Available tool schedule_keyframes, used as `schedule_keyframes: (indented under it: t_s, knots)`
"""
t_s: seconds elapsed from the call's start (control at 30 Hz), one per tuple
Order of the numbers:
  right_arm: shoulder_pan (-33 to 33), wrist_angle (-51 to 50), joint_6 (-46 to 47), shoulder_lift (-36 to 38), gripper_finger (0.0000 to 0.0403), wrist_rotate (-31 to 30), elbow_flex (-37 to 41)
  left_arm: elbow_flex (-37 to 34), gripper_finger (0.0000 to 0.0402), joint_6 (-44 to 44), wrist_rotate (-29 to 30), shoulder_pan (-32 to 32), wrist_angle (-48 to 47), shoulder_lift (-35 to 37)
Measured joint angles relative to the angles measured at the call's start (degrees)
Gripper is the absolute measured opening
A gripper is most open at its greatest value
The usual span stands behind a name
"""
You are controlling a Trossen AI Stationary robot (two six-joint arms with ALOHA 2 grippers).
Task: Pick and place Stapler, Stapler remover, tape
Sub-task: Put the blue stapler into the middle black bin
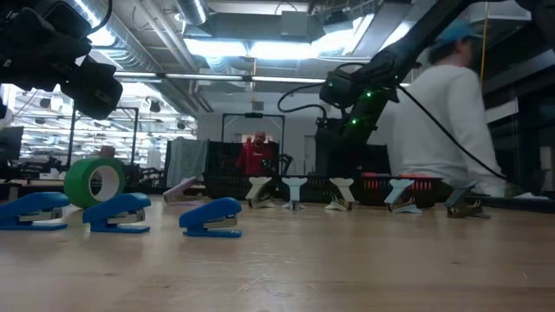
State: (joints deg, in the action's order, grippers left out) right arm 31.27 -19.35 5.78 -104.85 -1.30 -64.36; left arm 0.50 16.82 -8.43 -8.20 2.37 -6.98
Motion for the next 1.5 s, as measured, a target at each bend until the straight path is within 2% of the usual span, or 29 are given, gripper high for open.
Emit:
schedule_keyframes:
  t_s: [0.3, 0.6, 0.93, 1.5]
  knots:
    - [-3.1, -2.4, -0.3, 4.5, 0.0171, -1.9, -1.5, 0.0, 0.0150, 0.0, 0.0, 0.0, 0.0, 0.0]
    - [-10.7, -2.3, -1.9, 8.2, 0.0169, -2.6, -1.6, 0.0, 0.0150, 0.0, 0.0, 0.0, 0.0, 0.0]
    - [-21.0, -1.7, -5.0, 8.4, 0.0168, -8.6, -1.6, 0.0, 0.0150, 0.0, 0.0, 0.0, 0.0, 0.0]
    - [-30.8, -1.1, -3.2, 8.3, 0.0168, -8.8, -1.6, 0.0, 0.0150, 0.0, 0.0, 0.0, 0.0, 0.0]
